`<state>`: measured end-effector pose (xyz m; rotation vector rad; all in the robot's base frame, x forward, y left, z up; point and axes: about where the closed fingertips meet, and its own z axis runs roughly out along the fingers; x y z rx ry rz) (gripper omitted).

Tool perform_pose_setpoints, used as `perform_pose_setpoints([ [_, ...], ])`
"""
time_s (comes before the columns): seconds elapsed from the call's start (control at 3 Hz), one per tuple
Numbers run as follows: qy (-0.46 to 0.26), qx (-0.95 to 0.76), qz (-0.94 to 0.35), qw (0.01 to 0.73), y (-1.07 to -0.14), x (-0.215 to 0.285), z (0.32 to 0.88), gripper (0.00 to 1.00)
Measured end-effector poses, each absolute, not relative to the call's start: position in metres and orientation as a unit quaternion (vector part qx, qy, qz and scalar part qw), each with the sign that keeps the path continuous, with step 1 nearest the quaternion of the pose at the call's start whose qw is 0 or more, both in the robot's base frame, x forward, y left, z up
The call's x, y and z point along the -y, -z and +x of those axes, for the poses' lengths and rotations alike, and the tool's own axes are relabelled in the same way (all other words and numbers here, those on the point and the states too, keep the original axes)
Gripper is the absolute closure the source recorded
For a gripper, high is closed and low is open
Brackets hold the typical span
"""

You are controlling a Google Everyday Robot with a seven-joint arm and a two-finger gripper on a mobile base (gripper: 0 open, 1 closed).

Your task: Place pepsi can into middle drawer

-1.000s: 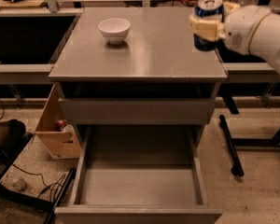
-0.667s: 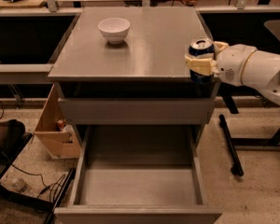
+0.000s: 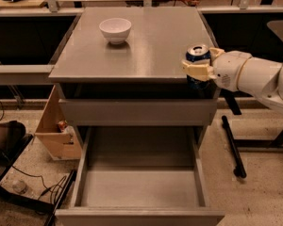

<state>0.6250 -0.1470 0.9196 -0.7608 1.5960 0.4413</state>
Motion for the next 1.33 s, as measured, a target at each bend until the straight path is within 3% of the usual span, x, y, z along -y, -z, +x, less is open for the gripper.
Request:
perform_pose_setpoints([
  [1.33,-0.318,-0.716,-0.276,0.557,-0.673,0.112,0.586,1.0],
])
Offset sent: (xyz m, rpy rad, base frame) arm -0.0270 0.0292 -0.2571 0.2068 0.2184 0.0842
